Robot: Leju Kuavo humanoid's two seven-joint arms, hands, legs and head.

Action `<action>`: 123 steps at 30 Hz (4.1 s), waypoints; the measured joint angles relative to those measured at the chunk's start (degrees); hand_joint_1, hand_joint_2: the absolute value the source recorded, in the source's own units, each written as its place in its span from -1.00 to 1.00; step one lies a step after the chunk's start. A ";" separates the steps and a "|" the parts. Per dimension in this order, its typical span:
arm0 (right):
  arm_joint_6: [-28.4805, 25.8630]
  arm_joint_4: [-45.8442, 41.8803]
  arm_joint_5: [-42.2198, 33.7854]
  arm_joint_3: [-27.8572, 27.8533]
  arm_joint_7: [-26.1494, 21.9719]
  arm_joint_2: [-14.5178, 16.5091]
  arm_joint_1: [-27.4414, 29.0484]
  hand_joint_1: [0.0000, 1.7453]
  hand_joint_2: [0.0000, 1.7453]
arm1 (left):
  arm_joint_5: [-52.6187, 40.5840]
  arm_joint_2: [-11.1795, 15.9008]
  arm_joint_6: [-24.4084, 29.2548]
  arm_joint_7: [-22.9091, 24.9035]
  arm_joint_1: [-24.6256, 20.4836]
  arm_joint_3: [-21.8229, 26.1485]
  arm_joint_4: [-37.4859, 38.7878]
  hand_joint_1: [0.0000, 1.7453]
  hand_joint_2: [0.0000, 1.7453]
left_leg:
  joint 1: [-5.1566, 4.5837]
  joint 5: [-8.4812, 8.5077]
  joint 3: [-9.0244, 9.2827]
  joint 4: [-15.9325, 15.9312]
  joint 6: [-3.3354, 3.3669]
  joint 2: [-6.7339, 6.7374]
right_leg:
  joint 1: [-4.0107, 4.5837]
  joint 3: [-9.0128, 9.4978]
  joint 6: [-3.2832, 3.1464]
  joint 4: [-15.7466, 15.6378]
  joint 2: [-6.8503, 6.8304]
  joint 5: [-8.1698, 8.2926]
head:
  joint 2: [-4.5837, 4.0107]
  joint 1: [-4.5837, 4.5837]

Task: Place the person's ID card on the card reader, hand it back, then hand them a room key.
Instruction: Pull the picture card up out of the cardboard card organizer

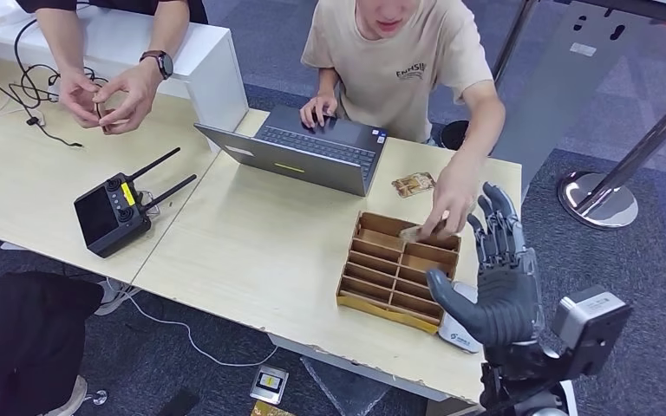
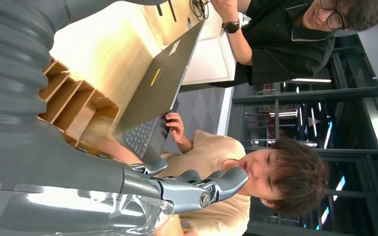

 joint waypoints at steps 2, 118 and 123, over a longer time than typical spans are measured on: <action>-0.01 0.00 -0.01 0.00 -0.01 -0.07 -0.01 -1.00 1.00 | 0.01 0.00 -0.03 0.08 0.01 0.00 0.00 -1.00 1.00 | 0.00 0.00 0.00 0.00 0.00 0.00 | 0.00 0.00 0.00 0.00 0.00 0.00 | 0.00 0.01; -17.68 40.14 57.28 9.93 24.17 -2.13 -4.59 -1.00 1.00 | -0.81 -2.30 -0.08 2.86 0.00 -0.79 0.00 -1.00 1.00 | 0.00 0.00 0.00 0.00 0.00 0.00 | 0.00 0.00 0.00 0.00 0.00 0.00 | 0.00 0.01; -17.69 41.10 56.90 9.92 24.16 -1.91 -4.71 -1.00 1.00 | -0.69 -2.35 -0.01 2.84 0.00 -0.95 0.00 -1.00 1.00 | 0.00 0.00 0.00 0.00 0.00 0.00 | 0.00 0.00 0.00 0.00 0.00 0.00 | 0.00 0.00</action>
